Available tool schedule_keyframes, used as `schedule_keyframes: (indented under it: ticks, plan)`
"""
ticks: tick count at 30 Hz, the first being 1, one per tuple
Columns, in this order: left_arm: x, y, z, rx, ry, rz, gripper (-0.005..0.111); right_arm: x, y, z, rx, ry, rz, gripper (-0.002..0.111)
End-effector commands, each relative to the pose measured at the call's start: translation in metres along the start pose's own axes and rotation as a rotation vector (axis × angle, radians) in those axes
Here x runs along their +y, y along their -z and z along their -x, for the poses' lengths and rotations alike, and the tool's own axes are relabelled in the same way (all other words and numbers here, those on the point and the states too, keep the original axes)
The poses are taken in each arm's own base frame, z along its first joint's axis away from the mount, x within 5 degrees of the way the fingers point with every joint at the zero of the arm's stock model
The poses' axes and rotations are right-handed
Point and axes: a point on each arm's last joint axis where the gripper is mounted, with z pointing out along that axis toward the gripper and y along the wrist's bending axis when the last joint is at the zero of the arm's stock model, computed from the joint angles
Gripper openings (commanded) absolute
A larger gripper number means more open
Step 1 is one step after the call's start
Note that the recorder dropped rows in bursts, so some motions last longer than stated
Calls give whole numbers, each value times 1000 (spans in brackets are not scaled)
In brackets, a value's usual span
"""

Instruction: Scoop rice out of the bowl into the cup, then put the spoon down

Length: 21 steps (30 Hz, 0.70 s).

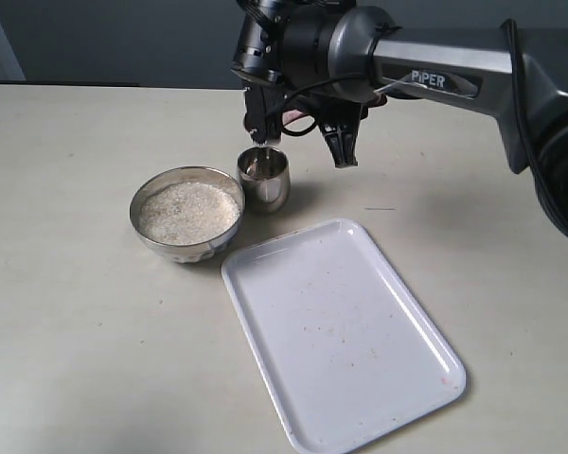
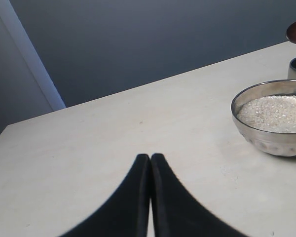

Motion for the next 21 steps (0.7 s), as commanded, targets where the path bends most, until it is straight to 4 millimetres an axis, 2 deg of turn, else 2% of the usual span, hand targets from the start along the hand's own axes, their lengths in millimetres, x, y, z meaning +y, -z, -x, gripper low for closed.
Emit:
schedule_keyframes:
  ticks: [1, 21]
  plan:
    - [0, 1, 1, -13, 5, -8, 1, -7, 4, -5, 21, -40, -43, -1]
    - [0, 1, 1, -13, 5, -8, 1, -6, 11, -3, 43, -60, -77, -1]
